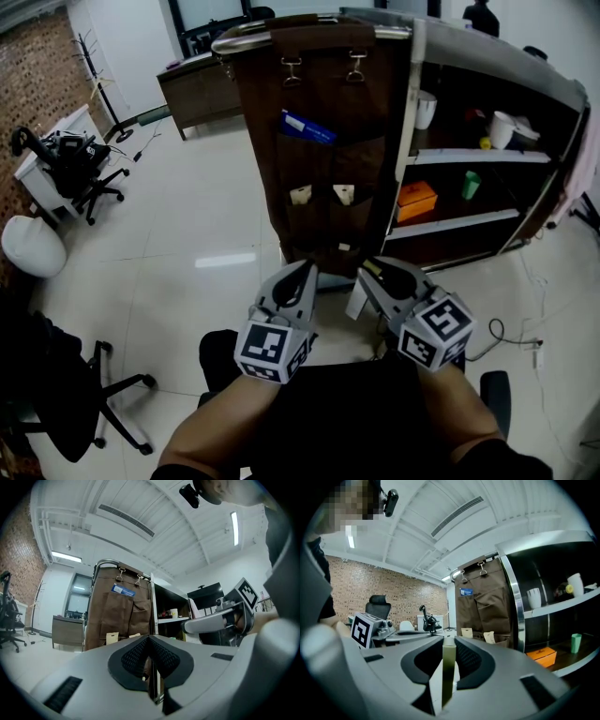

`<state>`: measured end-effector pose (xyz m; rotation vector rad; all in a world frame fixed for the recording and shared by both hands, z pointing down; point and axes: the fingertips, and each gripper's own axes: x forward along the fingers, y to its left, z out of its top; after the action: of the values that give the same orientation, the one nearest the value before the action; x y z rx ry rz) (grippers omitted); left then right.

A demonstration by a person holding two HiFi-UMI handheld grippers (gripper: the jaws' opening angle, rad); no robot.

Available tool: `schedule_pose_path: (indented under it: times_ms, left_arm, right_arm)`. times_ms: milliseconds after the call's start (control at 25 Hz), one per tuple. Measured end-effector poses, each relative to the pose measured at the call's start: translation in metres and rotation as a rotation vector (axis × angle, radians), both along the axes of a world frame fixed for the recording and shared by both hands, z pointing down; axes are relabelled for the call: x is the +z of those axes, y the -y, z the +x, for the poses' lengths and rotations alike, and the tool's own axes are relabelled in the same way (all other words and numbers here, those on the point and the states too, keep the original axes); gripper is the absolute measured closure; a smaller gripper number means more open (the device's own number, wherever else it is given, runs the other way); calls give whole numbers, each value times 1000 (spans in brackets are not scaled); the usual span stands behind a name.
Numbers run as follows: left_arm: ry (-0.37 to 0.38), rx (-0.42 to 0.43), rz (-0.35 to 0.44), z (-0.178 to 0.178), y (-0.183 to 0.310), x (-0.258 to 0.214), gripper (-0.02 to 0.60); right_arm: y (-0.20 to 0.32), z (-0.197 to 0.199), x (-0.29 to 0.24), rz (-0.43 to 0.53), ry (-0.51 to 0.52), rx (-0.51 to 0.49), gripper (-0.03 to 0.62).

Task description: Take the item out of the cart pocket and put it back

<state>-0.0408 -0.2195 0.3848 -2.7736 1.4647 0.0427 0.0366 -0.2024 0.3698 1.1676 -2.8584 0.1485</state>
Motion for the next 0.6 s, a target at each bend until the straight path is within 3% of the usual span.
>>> schedule_pose_path:
  times_ms: [600]
  left_arm:
    - [57, 18, 46, 14, -9, -3, 581]
  right_arm:
    - [-2, 2, -2, -5, 19, -10, 508]
